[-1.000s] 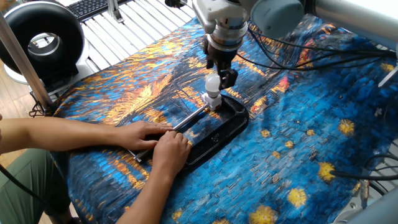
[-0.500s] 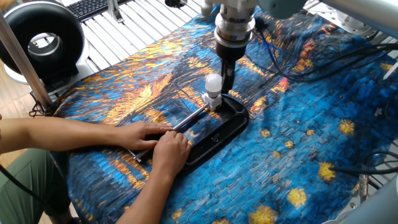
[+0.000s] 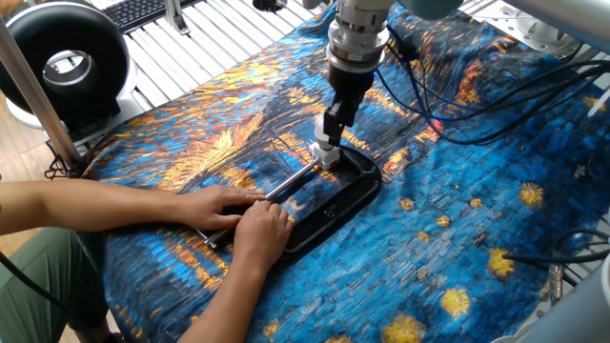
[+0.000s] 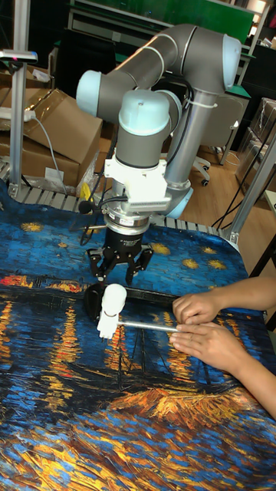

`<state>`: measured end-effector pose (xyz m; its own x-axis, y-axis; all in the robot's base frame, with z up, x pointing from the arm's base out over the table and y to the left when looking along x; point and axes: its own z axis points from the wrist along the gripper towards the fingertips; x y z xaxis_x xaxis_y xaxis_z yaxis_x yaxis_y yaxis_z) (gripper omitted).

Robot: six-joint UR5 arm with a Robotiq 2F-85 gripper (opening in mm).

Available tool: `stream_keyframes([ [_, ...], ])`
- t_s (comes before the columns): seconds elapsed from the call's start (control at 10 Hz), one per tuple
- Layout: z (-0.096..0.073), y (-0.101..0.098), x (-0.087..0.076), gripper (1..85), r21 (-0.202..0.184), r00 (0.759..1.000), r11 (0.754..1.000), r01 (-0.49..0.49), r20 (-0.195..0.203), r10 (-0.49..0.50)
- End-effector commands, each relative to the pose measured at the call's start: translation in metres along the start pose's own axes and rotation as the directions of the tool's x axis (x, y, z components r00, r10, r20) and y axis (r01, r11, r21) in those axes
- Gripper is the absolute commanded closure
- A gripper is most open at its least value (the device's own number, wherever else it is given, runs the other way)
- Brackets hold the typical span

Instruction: Take out the light bulb by rotating it

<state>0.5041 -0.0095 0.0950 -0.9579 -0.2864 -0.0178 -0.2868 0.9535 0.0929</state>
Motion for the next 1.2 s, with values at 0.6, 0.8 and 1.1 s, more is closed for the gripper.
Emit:
stream_keyframes([
  [0.6, 0.007, -0.003, -0.016, 33.7, 0.004, 0.994, 0.994, -0.109, 0.029, 0.109],
  [0.8, 0.006, -0.003, -0.017, 33.7, 0.009, 0.993, 0.993, -0.12, 0.025, 0.119],
  [1.1, 0.006, -0.003, -0.021, 46.0, 0.007, 0.988, 0.988, -0.151, 0.041, 0.151],
])
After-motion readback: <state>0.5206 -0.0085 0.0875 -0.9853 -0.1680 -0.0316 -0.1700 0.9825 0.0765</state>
